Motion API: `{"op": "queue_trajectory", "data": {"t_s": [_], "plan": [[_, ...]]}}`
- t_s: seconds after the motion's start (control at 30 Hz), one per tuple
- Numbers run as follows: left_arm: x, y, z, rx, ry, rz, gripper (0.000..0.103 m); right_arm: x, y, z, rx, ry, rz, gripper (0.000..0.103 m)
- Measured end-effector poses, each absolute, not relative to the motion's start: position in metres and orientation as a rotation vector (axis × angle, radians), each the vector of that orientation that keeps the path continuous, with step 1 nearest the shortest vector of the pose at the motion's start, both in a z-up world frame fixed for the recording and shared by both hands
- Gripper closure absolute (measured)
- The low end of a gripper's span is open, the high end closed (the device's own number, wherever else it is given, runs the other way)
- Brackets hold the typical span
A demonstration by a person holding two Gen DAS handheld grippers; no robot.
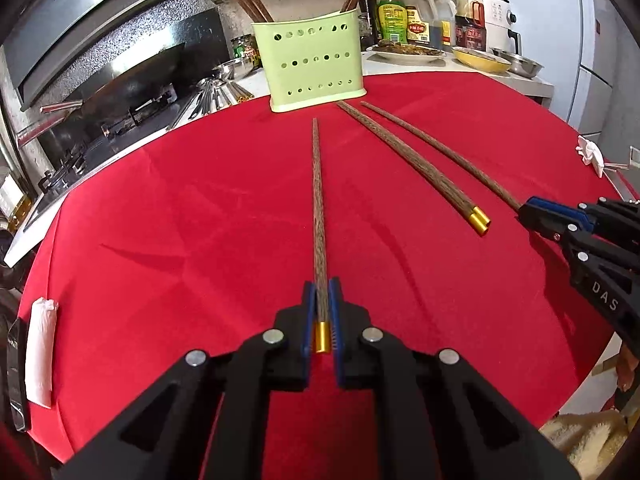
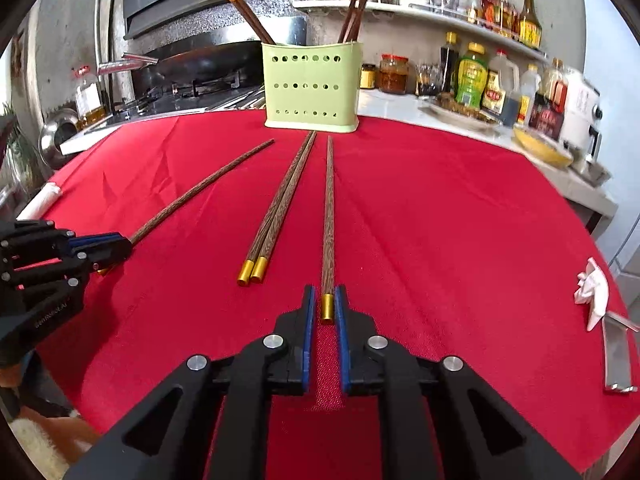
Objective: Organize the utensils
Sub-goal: 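Close the left tool on a chopstick while the right tool grasps another chopstick, then lift the left tool's chopstick upright over the holder while the right tool carries its chopstick there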
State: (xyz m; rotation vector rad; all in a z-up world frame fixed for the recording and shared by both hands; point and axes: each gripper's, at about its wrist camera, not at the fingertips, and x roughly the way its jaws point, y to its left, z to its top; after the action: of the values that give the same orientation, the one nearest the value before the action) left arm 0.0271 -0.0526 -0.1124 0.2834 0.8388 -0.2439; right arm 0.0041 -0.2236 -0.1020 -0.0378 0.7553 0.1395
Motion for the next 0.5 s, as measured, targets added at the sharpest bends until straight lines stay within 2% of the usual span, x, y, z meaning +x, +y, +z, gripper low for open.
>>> {"op": "queue_trajectory", "data": {"t_s": [0.23,0.5], "plan": [[0.024,-0.031,-0.087,0.181,0.765,-0.260,0.096,-0.007,-0.234,-0.077,0.006,0.687,0.137,0.096],[0.009,-0.012,-0.015,0.108,0.574,-0.294,0.096,-0.023,-0.242,-0.021,0.017,0.546,0.125,0.096]]}}
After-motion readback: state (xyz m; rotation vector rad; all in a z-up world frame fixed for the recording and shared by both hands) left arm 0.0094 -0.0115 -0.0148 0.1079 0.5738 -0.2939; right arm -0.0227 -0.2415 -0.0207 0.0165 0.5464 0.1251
